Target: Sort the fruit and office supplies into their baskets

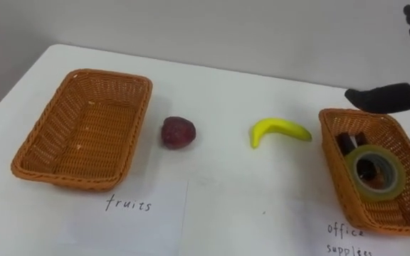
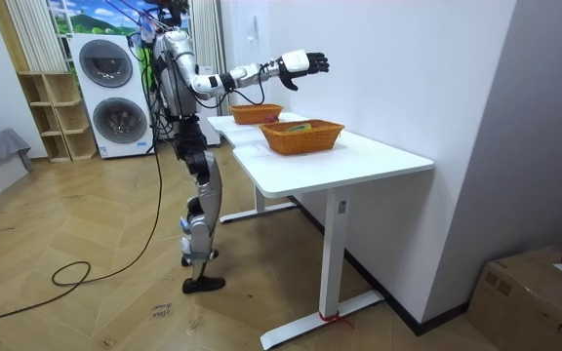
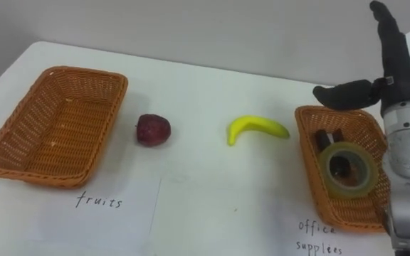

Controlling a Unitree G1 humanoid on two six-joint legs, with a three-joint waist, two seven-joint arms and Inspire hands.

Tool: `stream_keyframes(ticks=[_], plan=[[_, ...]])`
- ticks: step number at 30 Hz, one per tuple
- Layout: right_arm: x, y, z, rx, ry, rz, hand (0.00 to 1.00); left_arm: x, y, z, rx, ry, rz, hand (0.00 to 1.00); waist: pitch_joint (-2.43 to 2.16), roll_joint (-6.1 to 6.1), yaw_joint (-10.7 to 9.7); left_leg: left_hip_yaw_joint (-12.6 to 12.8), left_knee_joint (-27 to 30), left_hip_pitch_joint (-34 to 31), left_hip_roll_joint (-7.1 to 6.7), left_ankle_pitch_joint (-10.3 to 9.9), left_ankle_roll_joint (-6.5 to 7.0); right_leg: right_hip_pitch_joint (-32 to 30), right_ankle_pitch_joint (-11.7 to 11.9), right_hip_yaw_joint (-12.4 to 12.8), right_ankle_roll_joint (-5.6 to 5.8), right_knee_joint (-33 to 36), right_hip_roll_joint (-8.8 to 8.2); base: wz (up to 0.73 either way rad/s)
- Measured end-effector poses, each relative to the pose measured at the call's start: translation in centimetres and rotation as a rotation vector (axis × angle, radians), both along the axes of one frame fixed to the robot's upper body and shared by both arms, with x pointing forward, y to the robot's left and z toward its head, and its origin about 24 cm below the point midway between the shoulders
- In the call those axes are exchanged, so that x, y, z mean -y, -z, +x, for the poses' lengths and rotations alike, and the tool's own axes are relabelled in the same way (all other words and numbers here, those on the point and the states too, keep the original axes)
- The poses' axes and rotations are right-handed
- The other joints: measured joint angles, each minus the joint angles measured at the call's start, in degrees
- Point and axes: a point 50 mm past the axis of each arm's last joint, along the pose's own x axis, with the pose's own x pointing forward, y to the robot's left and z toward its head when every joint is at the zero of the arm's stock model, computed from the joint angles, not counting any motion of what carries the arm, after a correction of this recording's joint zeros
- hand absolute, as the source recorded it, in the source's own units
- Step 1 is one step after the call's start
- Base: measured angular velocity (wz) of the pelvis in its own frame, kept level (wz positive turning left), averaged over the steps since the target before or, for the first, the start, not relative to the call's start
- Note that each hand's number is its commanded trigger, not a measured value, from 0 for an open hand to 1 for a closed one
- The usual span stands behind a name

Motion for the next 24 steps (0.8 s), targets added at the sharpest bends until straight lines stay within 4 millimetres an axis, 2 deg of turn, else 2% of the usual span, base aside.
stream_keyframes(ticks=[6,11,16,24], plan=[[-0.9,0.8,0.3,-0.058,-0.07,0.011,0.0,-0.4,-0.1,-0.2,-0.013,0.003,-0.001,0.0,0.55,-1.08,0.2,-0.2,-0.3,-0.2,0.02,0.0,0.01,0.3,0.0,-0.3,0.0,-0.7,-0.09,0.0],[-1.3,1.9,0.5,-0.121,-0.106,0.011,0.0,-0.3,0.0,-0.5,-0.029,0.008,-0.008,0.0,0.24,-1.61,0.2,-0.2,0.1,-0.2,0.0,0.0,0.02,0.2,0.0,-0.5,0.0,-0.7,-0.1,0.0],[-1.5,2.0,0.5,-0.143,-0.127,-0.01,0.0,-0.2,0.1,-0.2,-0.03,0.021,-0.024,0.0,0.05,-1.9,0.4,-0.2,0.1,-0.3,0.03,0.0,0.02,0.1,0.0,-1.1,0.0,-0.7,-0.13,0.0],[-2.2,2.4,0.6,-0.175,-0.157,-0.074,0.0,0.0,0.2,0.9,-0.029,0.073,-0.052,0.0,0.28,-2.35,1.7,0.1,0.0,-0.4,0.03,0.0,0.01,-0.2,0.0,-1.0,0.0,-0.7,-0.07,-0.03]])
